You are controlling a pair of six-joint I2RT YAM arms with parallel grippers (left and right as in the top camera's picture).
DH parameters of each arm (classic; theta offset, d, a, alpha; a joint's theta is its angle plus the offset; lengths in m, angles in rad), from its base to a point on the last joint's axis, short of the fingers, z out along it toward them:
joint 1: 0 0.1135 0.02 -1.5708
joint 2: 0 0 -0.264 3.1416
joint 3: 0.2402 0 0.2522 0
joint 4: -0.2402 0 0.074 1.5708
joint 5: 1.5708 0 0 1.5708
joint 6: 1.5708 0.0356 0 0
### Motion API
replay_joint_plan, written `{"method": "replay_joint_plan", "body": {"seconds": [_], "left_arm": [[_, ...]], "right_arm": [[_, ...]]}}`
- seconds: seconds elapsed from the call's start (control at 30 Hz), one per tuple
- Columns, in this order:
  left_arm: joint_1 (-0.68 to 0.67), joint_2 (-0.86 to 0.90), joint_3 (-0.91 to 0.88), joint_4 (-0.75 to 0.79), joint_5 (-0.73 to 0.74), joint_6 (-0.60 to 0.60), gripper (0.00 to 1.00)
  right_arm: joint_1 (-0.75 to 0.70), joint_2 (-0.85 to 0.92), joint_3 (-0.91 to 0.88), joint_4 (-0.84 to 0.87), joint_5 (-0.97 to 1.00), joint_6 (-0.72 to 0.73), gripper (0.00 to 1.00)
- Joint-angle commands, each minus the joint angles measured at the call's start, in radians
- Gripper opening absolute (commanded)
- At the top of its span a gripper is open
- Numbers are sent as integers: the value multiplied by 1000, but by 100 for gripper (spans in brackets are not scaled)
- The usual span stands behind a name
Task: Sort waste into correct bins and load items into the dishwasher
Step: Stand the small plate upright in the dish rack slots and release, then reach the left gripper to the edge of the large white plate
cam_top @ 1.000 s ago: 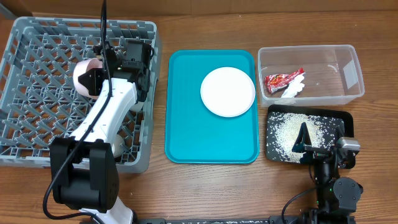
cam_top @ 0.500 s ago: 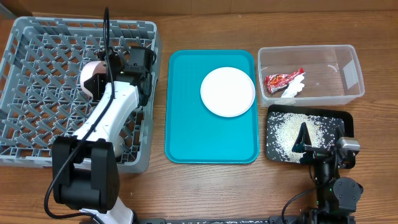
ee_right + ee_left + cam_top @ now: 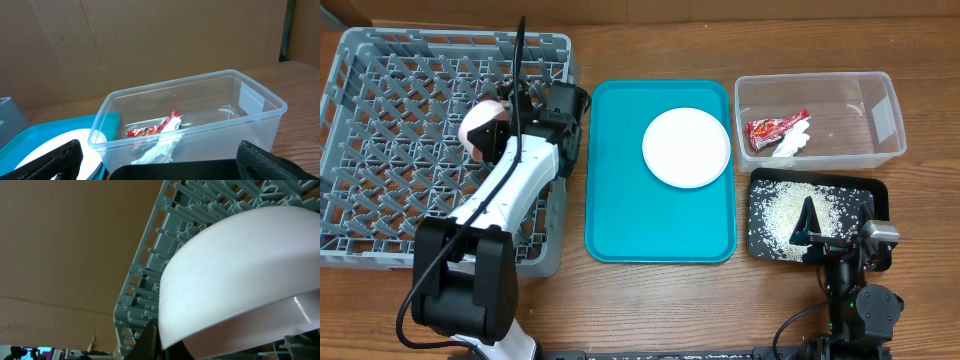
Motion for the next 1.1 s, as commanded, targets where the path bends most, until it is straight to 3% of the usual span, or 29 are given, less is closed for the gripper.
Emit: {"method": "replay_joint_plan", "body": {"seconds": [0.0, 0.47, 0.87, 0.9, 0.97, 1.07], "left_arm": [[-7, -3, 5, -11, -14, 15, 4], [20, -13, 16, -77, -52, -50, 4], [77, -27, 34, -161, 201, -146, 4], [72, -33, 39, -180, 200, -169, 6], [62, -52, 63, -219, 210, -193, 24], [55, -90, 106, -257, 245, -196, 28]], "right_arm": [[-4, -12, -11, 6, 1, -1, 100], [-4, -12, -10, 6, 1, -1, 100], [-4, -12, -11, 6, 1, -1, 100], [-4, -12, -10, 6, 1, -1, 100], [-4, -12, -11, 6, 2, -1, 100], [-4, -12, -11, 6, 1, -1, 100]]}}
